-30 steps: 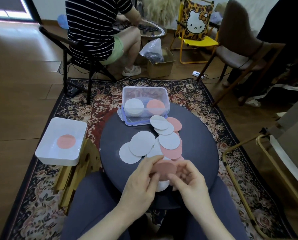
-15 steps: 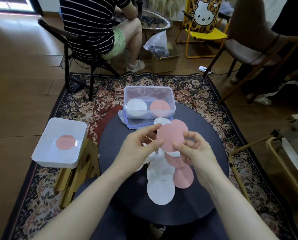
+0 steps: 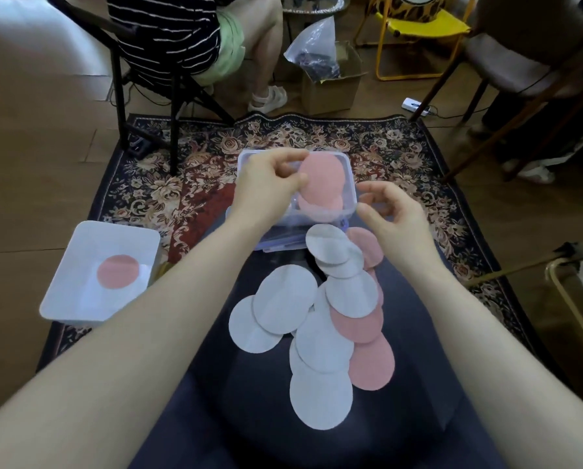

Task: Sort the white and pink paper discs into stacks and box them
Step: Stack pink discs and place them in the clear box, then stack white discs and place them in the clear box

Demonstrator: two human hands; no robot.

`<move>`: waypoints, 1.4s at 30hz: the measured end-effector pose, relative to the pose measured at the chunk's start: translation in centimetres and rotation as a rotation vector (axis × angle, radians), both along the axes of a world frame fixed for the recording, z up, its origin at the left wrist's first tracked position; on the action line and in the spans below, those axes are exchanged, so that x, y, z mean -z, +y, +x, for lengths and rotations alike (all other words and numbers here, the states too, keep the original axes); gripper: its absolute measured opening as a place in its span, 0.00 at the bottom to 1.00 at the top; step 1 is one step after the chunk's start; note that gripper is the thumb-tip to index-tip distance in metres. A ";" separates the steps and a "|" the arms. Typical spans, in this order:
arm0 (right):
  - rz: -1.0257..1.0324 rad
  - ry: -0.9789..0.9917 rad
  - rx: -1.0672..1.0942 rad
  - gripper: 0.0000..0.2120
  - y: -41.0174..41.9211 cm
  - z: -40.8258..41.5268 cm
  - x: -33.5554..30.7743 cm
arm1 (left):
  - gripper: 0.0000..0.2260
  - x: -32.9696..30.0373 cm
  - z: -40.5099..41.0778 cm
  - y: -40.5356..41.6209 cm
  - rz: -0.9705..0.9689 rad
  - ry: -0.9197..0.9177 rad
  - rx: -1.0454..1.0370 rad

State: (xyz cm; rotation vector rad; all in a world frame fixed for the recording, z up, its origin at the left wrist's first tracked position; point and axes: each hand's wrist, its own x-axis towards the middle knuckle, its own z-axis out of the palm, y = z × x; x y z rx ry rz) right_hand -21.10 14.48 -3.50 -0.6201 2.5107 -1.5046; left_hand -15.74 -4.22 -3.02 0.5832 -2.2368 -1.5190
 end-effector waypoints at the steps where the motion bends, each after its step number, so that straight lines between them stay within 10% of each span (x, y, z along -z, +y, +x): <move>1: 0.023 0.002 -0.022 0.10 -0.1 -0.3 0.3 | 0.15 0.2 -0.6 -0.1 -0.038 -0.022 0.011; 13: 0.039 0.024 -0.069 0.11 0.1 -0.6 2.2 | 0.16 1.6 -2.8 -0.4 -0.735 -0.391 0.136; 21: 0.011 -0.025 -0.123 0.19 1.3 0.1 1.2 | 0.18 1.2 -1.7 -0.2 -0.660 -0.403 0.178; 34: -0.039 -0.127 0.083 0.13 8.0 7.8 2.1 | 0.15 2.3 10.2 4.8 -0.593 0.110 0.101; 42: 0.031 -0.085 0.070 0.14 8.9 13.5 3.3 | 0.27 5.1 16.2 5.1 -0.714 -0.310 0.146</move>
